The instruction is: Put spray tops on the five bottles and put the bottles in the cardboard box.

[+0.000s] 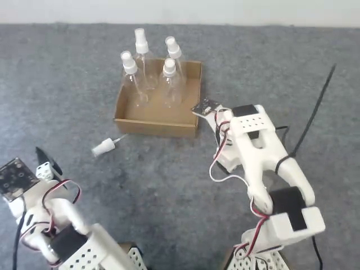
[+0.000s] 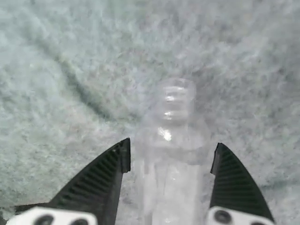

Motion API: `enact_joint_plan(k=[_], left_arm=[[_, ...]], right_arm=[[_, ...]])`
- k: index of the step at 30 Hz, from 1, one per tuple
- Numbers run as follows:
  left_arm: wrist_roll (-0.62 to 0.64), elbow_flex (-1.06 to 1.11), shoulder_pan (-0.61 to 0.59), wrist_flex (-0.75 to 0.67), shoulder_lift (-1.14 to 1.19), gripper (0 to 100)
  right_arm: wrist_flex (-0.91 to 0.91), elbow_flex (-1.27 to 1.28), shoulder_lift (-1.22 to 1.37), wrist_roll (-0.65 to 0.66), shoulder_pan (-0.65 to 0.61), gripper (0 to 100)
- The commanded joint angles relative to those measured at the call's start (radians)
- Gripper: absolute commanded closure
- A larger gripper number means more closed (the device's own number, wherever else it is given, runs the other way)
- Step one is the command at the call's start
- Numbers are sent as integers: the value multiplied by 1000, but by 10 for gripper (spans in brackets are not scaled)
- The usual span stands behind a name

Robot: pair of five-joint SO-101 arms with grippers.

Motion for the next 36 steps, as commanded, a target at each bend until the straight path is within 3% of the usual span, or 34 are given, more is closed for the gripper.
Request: enact_joint_plan(k=[1,8,14,25,36], left_arm=[[-8,-10,-2,-34,-18,794],[-8,-10,-2,-34,-18,794],[-8,-10,0,-34,-18,794],[-8,-10,0,-34,-18,794],[-8,-10,0,-34,-18,794]], right_arm=[[-15,-112,39,9,30,764],[-4,-198,196,11,36,775],[73,-259,236,11,44,907],[308,-410,228,2,39,912],[430,-354,154,-3,-102,912]])
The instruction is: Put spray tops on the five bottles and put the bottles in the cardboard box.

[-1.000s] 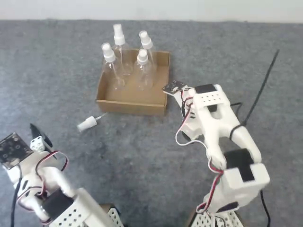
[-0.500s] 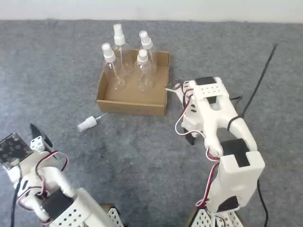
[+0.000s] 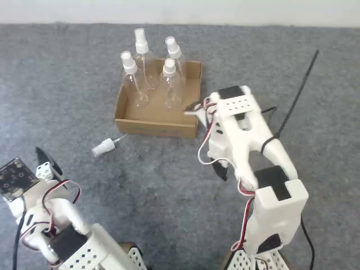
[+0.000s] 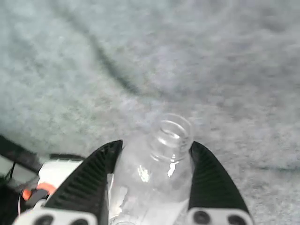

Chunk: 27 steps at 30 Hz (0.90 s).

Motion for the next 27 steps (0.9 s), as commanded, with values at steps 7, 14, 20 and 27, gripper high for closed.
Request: enact_joint_plan(k=[7,14,20,27], left_arm=[[-8,-8,0,-32,-18,794],[-8,-8,0,-28,-18,794],[-8,-8,0,-28,-18,794],[-8,-8,0,-28,-18,794]], right_arm=[[24,153,-263,-61,-96,912],[-68,242,-417,-163,-153,912],[-73,241,-503,-239,-217,912],[-74,244,-657,-275,-239,912]])
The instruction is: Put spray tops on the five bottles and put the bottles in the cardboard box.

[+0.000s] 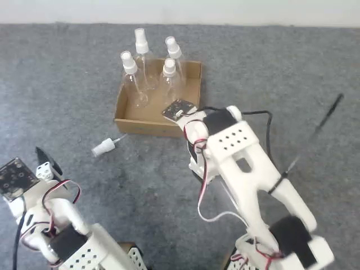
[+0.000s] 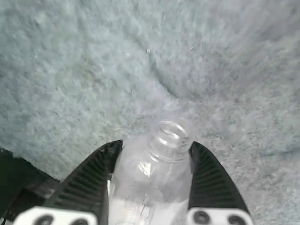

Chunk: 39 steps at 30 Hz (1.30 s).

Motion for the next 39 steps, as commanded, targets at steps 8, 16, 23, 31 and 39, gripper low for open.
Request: enact_joint_plan(k=[8,16,23,31,39], left_arm=[[-8,-8,0,-28,-18,794],[-8,-8,0,-28,-18,794],[-8,-8,0,-28,-18,794],[-8,-8,0,-28,-18,794],[-8,-8,0,-28,-18,794]], right_arm=[[-27,-6,-275,-17,-5,912],[-183,124,-378,-18,-5,913],[-374,276,-519,-18,-5,913],[-590,451,-673,-173,19,913],[-690,578,-765,-186,77,913]])
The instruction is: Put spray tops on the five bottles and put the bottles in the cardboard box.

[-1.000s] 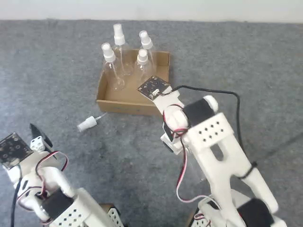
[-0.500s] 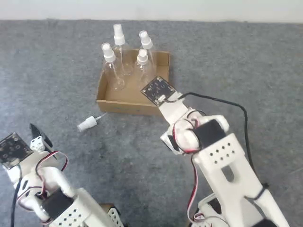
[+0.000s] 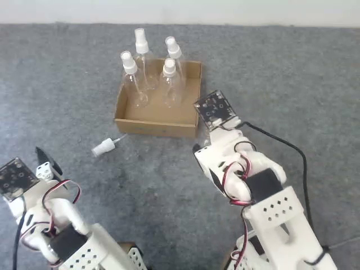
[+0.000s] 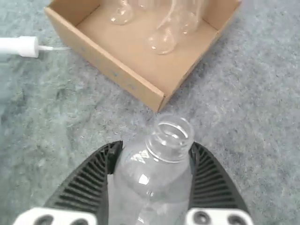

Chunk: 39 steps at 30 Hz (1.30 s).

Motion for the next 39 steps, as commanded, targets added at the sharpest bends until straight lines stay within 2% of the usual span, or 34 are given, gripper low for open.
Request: enact_joint_plan(k=[1,11,15,21,25,28,39], left_arm=[[-8,-8,0,-28,-18,794],[-15,13,34,-48,-18,794],[-75,50,60,-106,-18,795],[-78,51,80,-104,-14,796],[-80,39,80,-103,-11,796],[-104,-4,95,-49,-11,795],[-235,-151,299,133,-11,794]], right_arm=[[-73,49,-64,-11,22,913],[-143,213,-245,-11,24,913],[-189,308,-348,-9,25,913],[-231,410,-504,-11,97,913],[-226,450,-598,-11,102,913],[-228,480,-654,-11,102,913],[-229,529,-734,-11,99,913]])
